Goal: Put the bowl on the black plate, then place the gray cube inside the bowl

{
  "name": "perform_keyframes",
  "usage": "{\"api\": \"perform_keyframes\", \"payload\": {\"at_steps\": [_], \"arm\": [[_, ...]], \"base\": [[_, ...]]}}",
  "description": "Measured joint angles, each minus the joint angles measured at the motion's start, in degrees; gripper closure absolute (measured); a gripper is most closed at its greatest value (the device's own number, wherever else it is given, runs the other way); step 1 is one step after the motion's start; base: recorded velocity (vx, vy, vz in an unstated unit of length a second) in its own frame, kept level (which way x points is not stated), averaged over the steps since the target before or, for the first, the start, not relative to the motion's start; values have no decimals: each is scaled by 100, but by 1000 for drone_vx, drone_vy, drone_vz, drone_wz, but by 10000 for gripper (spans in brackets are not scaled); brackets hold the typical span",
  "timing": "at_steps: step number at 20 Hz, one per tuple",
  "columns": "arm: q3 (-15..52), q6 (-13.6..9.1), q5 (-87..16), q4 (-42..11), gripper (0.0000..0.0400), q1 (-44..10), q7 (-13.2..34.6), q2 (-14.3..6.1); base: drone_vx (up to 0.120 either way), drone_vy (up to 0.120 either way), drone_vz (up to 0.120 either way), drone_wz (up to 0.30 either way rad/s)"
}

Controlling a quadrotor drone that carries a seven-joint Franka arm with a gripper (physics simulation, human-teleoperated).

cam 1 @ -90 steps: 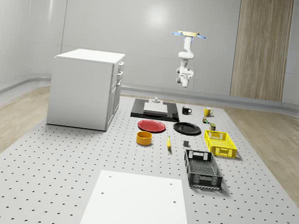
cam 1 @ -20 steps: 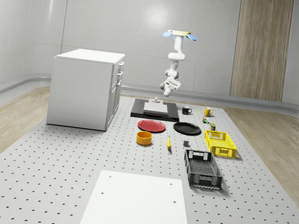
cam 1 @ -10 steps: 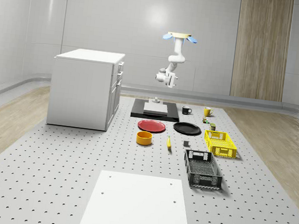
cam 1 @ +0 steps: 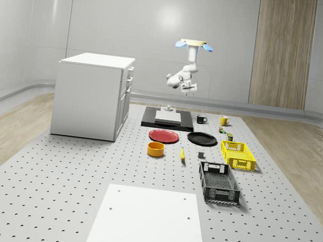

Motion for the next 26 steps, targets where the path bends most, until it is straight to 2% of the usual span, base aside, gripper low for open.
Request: {"api": "perform_keyframes", "payload": {"at_steps": [5, 9, 16, 19, 26], "arm": [[324, -257, -342, -110, 0, -669, 439, -265], [464, -300, -407, -131, 0, -946, 628, -433], [607, -212, -366, -130, 0, -1186, 809, -681], [651, -147, -326, -125, 0, -1246, 859, -778], [733, 27, -221, -111, 0, -1347, 948, -993]], "base": [[120, 0, -120, 0], [120, -120, -120, 0], [120, -120, -120, 0], [120, -120, 0, 0], [120, -17, 0, 0]]}}
